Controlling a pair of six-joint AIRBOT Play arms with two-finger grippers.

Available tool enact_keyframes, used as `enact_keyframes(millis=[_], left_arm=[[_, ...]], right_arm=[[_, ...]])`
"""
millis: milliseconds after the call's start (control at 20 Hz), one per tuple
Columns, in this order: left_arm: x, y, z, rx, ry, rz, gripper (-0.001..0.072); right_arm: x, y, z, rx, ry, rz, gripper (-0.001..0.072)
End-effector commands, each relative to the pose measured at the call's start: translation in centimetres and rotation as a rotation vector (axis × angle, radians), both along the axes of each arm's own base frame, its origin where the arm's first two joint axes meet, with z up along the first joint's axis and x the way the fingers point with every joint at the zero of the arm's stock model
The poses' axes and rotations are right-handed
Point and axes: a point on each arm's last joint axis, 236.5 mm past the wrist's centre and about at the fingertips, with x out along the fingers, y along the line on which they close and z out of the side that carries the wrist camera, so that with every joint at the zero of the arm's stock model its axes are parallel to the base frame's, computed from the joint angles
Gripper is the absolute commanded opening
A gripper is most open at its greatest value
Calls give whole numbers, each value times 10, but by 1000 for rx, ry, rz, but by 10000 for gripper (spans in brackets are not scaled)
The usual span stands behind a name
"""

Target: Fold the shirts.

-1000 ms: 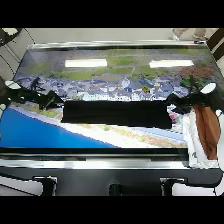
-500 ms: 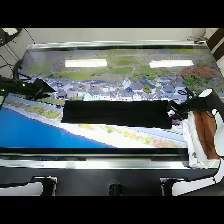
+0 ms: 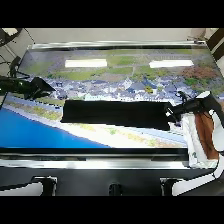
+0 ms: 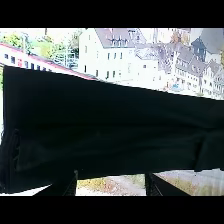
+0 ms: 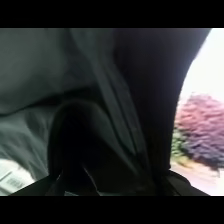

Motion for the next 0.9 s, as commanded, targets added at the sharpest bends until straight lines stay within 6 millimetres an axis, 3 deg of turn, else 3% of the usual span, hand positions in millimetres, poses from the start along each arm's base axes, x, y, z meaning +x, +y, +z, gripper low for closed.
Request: enact_keyframes(millis=[0,200,300,400,450,500,550,600,650,700,850], left_arm=[[-2,-7,1,0,3,-18,527],[-4,-22,1,1,2,-54,527],[-6,-32,1,1,2,-78,527],[-8,-42,1,4,-3,-108,527],[-9,-46,1,5,-4,-120,527],[-10,-50,1,4,-4,-129,527],[-10,-54,1,5,-4,-139,527],[-11,-57,1,4,-4,-146,527],[-12,-61,0,4,-3,-157,517],[-14,-67,-1,4,0,-169,483],[-30,-99,-16,16,3,-298,110]], right_arm=[[0,13,10,72,-2,9,708],[6,25,19,124,-18,-10,673],[4,40,18,120,-12,32,670],[1,64,16,112,-10,94,604],[-2,77,16,109,-8,130,515],[-4,87,16,108,-7,156,334],[-6,96,16,112,-5,178,210],[-8,102,18,112,-6,195,108],[-8,106,22,112,-16,202,53],[-6,107,29,113,-34,203,52],[-1,105,62,83,-125,206,51]])
